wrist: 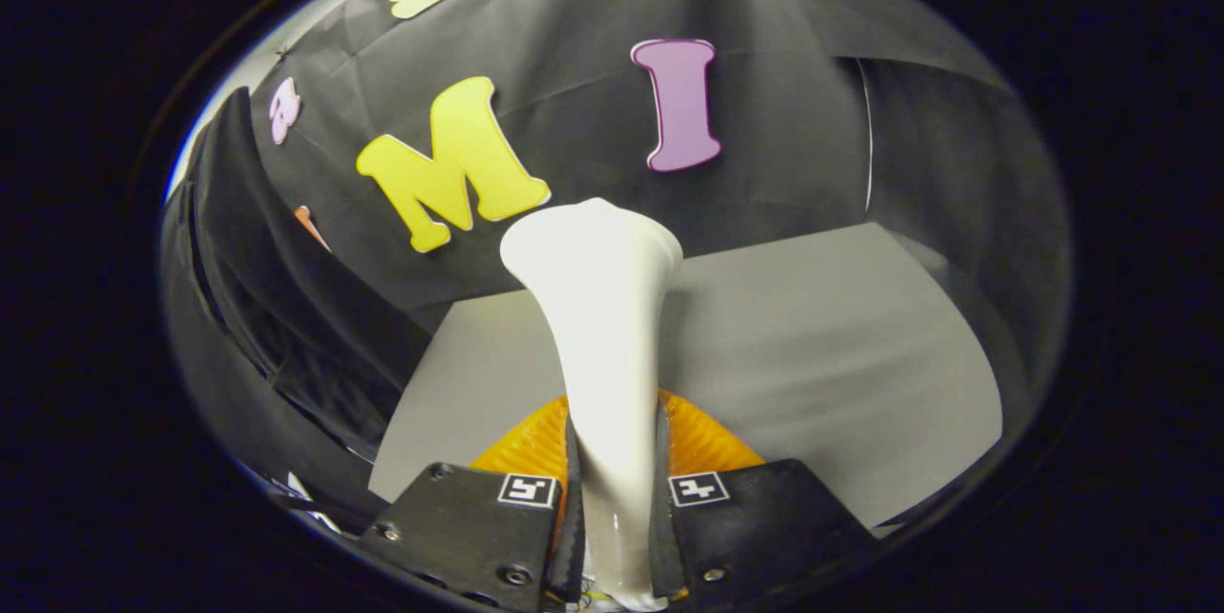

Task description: Iron the clothes twice with a garment steamer, once on the left side and once on the right side.

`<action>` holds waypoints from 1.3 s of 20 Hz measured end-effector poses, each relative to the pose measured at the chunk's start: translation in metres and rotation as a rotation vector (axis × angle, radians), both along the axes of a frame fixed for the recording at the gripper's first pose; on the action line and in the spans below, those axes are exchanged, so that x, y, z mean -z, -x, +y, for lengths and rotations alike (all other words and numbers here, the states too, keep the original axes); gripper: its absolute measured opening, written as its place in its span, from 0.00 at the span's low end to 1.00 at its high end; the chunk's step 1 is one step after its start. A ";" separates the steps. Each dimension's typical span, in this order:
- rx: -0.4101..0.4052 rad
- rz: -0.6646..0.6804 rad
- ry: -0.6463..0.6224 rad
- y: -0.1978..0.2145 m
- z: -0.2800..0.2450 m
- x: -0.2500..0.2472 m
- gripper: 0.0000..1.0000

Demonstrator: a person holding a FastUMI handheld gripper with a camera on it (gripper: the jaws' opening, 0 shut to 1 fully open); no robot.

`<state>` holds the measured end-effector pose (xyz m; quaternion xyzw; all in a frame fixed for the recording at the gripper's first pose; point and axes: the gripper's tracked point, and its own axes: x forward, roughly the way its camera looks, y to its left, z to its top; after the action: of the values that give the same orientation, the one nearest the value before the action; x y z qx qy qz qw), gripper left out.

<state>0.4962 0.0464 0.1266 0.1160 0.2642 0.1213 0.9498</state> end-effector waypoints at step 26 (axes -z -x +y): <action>0.078 -0.312 0.057 0.173 0.104 -0.092 0.24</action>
<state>0.3229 0.1500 0.2189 0.0791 0.1119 0.0934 0.9861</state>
